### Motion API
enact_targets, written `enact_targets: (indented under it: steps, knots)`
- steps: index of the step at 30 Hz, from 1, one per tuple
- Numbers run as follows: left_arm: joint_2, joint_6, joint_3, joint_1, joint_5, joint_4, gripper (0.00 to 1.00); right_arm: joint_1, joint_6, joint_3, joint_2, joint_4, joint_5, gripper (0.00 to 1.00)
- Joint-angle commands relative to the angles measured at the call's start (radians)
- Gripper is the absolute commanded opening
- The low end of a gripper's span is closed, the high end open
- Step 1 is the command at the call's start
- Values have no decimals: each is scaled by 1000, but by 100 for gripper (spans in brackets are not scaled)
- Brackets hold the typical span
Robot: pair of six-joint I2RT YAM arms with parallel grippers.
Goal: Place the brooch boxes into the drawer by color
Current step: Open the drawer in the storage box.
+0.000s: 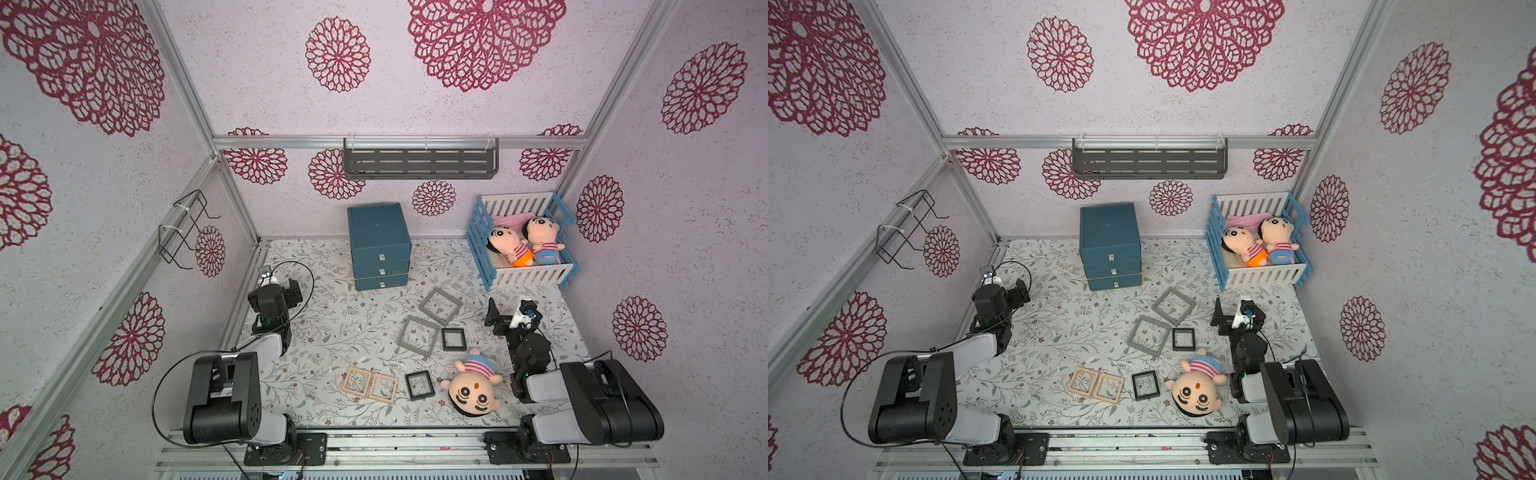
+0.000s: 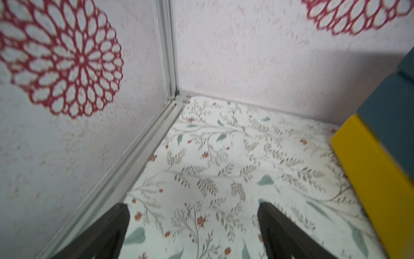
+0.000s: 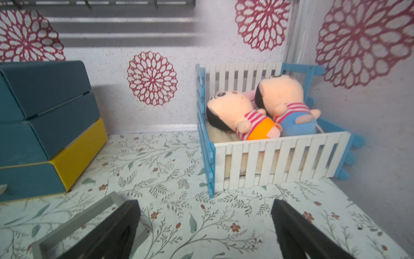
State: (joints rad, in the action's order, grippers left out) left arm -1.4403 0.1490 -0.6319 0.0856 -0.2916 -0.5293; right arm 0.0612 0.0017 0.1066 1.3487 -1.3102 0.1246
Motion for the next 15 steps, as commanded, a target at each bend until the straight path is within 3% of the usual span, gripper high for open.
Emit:
enact_targets:
  steps: [1,6,10,12,13,14,15]
  knots:
    - [58,13,-48,-14,-36,143,97,25,-13,53,-125,71,79,99]
    - [132,54,-180,-64,-75,283,97,83,-52,257,-254,278,128,99]
    - [188,56,-370,-157,-139,436,97,203,-83,543,-330,474,175,99]
    - [197,161,-502,-195,-214,555,97,220,163,738,-335,697,213,99]
    - [190,286,-582,-190,-209,686,97,212,379,847,-333,946,253,99]
    - [176,417,-669,-165,-150,878,97,204,516,917,-341,1139,266,99]
    - [166,519,-725,-136,-86,1016,97,204,585,912,-355,1173,299,99]
